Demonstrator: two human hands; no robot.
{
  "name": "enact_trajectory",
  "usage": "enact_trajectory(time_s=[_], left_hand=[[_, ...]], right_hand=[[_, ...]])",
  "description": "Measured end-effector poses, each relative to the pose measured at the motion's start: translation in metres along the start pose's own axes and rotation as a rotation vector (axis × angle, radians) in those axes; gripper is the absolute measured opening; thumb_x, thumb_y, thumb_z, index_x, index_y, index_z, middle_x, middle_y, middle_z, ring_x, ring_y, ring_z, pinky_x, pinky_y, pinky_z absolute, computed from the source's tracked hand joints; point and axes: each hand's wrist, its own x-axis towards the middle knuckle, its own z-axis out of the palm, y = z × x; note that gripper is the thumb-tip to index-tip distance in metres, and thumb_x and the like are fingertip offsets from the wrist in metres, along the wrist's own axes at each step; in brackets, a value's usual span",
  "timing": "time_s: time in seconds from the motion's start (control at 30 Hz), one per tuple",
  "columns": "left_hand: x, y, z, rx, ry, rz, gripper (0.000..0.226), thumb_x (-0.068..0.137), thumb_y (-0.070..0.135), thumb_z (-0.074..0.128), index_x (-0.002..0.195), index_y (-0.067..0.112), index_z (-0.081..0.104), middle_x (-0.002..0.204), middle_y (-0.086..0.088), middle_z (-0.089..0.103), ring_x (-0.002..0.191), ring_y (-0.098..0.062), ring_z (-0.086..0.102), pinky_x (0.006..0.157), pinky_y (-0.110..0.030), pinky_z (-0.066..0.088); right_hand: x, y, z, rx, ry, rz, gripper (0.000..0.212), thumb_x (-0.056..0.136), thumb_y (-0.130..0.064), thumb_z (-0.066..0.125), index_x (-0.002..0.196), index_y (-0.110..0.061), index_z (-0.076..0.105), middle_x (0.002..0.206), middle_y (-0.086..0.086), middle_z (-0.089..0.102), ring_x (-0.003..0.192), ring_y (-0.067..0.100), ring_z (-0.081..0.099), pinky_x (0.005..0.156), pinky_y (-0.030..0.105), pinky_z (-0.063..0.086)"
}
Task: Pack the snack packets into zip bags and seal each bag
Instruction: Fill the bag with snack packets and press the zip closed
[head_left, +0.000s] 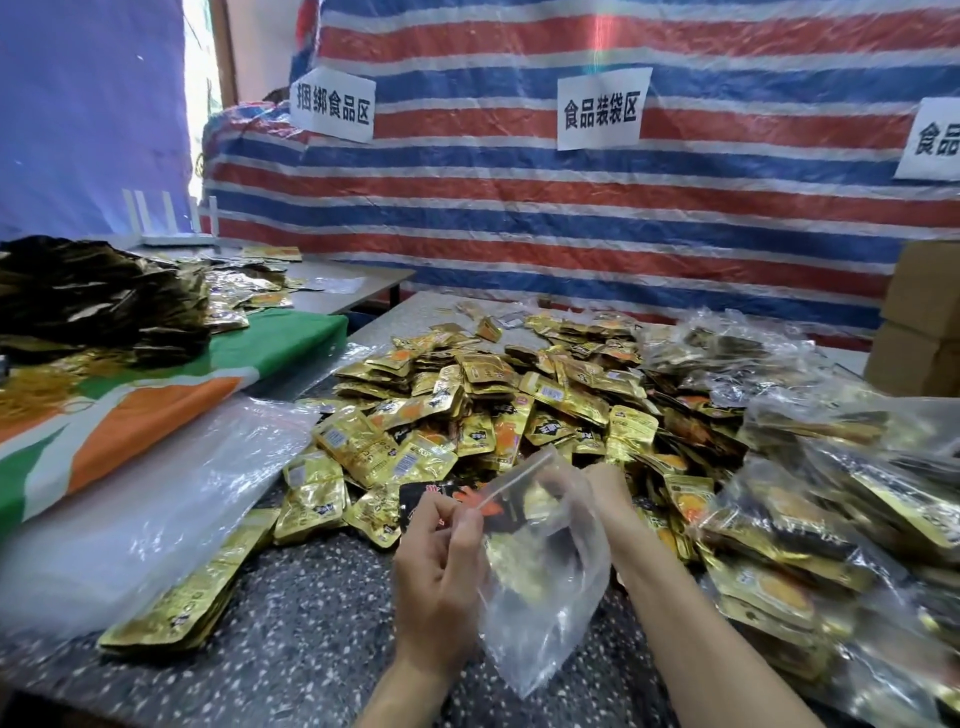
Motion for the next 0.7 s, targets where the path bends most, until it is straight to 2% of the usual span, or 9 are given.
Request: enact_trajectory(time_s=[0.07, 0.17, 0.27, 0.37, 0.43, 0.5, 0.57, 0.63, 0.7], left_hand=[[0.001, 0.0, 0.001, 0.012, -0.006, 0.013, 0.023, 0.084, 0.046, 0.054, 0.075, 0.025, 0.053, 0.048, 0.001, 0.045, 0.039, -0.007, 0.036, 0.037, -0.023, 0.03], [0.001, -0.003, 0.002, 0.011, -0.003, 0.037, 0.035, 0.088, 0.044, 0.051, 0.076, 0.012, 0.047, 0.048, 0.0, 0.045, 0.038, -0.006, 0.036, 0.038, -0.019, 0.032], [0.001, -0.005, 0.002, 0.032, -0.012, 0.052, 0.031, 0.091, 0.044, 0.047, 0.074, 0.019, 0.049, 0.048, -0.003, 0.046, 0.038, -0.008, 0.037, 0.039, -0.02, 0.033], [0.003, -0.004, 0.004, 0.028, -0.026, 0.042, 0.033, 0.091, 0.045, 0.047, 0.073, 0.017, 0.048, 0.047, -0.002, 0.045, 0.037, -0.007, 0.036, 0.038, -0.018, 0.032], [0.002, -0.003, 0.005, 0.051, -0.024, 0.044, 0.037, 0.091, 0.045, 0.047, 0.074, 0.013, 0.047, 0.047, 0.001, 0.045, 0.038, -0.005, 0.036, 0.039, -0.017, 0.031], [0.002, -0.001, 0.006, 0.069, -0.027, 0.026, 0.037, 0.089, 0.047, 0.048, 0.074, 0.014, 0.049, 0.047, 0.003, 0.047, 0.038, -0.006, 0.035, 0.038, -0.021, 0.027], [0.002, -0.001, 0.007, 0.094, -0.036, -0.003, 0.036, 0.09, 0.045, 0.053, 0.076, 0.012, 0.05, 0.049, 0.003, 0.054, 0.037, -0.006, 0.034, 0.037, -0.027, 0.023], [0.003, -0.001, 0.008, 0.101, -0.047, -0.045, 0.04, 0.098, 0.043, 0.052, 0.078, 0.008, 0.052, 0.057, -0.001, 0.063, 0.038, -0.008, 0.034, 0.036, -0.028, 0.021], [0.004, -0.002, 0.009, 0.119, -0.066, -0.055, 0.036, 0.093, 0.04, 0.05, 0.079, 0.007, 0.053, 0.068, -0.014, 0.068, 0.04, -0.014, 0.034, 0.035, -0.029, 0.02]], right_hand=[[0.0, 0.0, -0.015, 0.019, 0.019, 0.004, 0.021, 0.081, -0.016, 0.076, 0.072, 0.0, 0.067, 0.065, 0.009, 0.059, 0.063, 0.022, 0.055, 0.06, 0.035, 0.042], [-0.001, 0.001, -0.043, 0.175, 0.021, -0.013, 0.025, 0.08, -0.022, 0.082, 0.09, 0.0, 0.076, 0.07, 0.005, 0.072, 0.059, 0.019, 0.062, 0.049, 0.028, 0.046], [-0.009, 0.008, -0.057, 0.415, 0.041, -0.146, 0.03, 0.085, -0.019, 0.079, 0.111, -0.013, 0.064, 0.095, 0.001, 0.076, 0.084, 0.016, 0.072, 0.073, 0.033, 0.056], [-0.021, 0.013, -0.065, 0.622, 0.013, -0.285, 0.029, 0.083, -0.007, 0.074, 0.109, -0.018, 0.066, 0.099, -0.005, 0.078, 0.086, 0.008, 0.074, 0.076, 0.03, 0.051], [-0.028, 0.013, -0.069, 0.82, -0.087, -0.326, 0.039, 0.077, -0.007, 0.07, 0.115, -0.011, 0.063, 0.105, 0.005, 0.076, 0.094, 0.016, 0.072, 0.08, 0.029, 0.05], [-0.035, 0.01, -0.075, 1.008, -0.278, -0.363, 0.038, 0.081, -0.011, 0.067, 0.118, -0.012, 0.061, 0.107, 0.007, 0.072, 0.095, 0.017, 0.068, 0.082, 0.027, 0.052], [-0.042, 0.006, -0.076, 1.118, -0.46, -0.38, 0.04, 0.079, -0.017, 0.079, 0.115, -0.013, 0.064, 0.11, 0.005, 0.072, 0.097, 0.015, 0.068, 0.083, 0.026, 0.057], [-0.048, 0.002, -0.072, 1.106, -0.606, -0.424, 0.055, 0.063, -0.024, 0.095, 0.109, -0.014, 0.069, 0.11, 0.005, 0.072, 0.104, 0.019, 0.068, 0.09, 0.03, 0.057], [-0.051, 0.0, -0.065, 0.978, -0.683, -0.489, 0.049, 0.058, -0.028, 0.098, 0.1, -0.017, 0.075, 0.107, 0.006, 0.073, 0.114, 0.026, 0.066, 0.1, 0.038, 0.054]])
